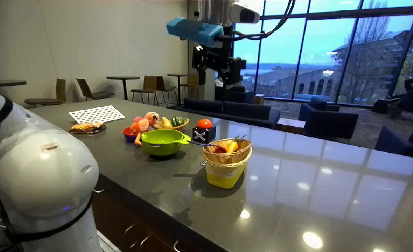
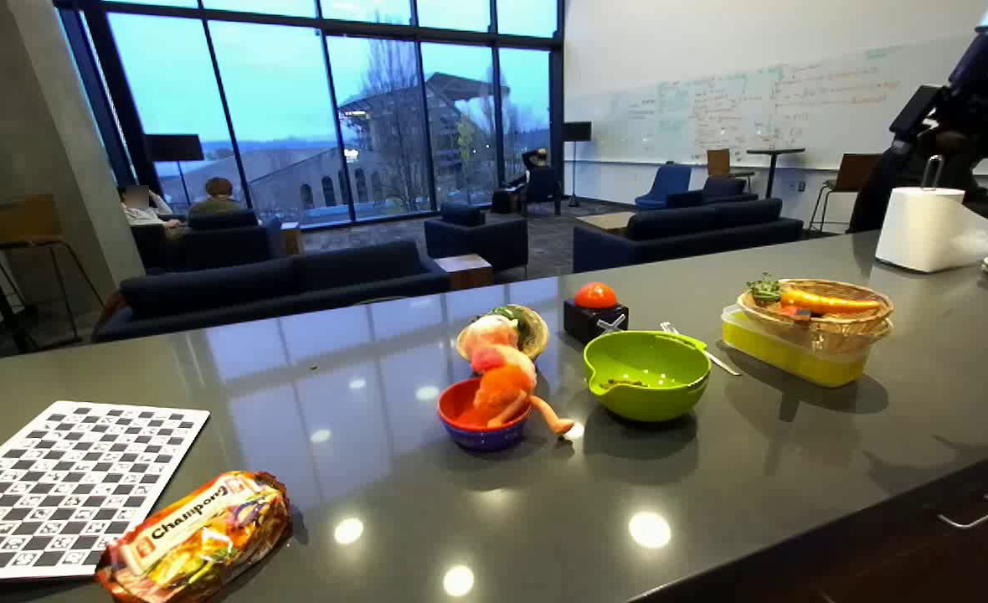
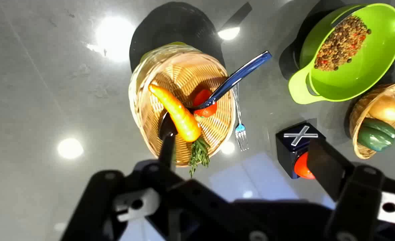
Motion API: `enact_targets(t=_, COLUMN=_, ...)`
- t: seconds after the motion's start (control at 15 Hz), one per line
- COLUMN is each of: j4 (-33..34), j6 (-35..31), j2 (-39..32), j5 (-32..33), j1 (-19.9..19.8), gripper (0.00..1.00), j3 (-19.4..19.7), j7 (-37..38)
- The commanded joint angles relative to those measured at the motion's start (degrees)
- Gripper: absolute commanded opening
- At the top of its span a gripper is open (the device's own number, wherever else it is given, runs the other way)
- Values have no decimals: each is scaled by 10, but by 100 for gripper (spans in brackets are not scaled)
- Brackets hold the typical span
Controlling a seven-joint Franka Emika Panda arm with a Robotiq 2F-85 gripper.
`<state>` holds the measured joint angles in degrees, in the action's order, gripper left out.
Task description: Press the big orange button on the blue box with an X
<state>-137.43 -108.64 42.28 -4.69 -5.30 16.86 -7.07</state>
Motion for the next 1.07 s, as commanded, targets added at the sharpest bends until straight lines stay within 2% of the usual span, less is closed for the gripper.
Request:
enact_targets(t=0.0, j4=2, j6=2, j2=-3, j5=-8, j1=-13, gripper=100, j3=-9, j7=-8)
enact_targets(t=0.6, j4=-3, j6=-20, j2=-5, j5=-6, j1=-15, gripper=100, j3=-14, j7=-9)
enact_targets(t=1.0, j4=-4, j6=-84, j2=-40, j5=-33, j1=48, gripper=100, j3=-53, j7=-53)
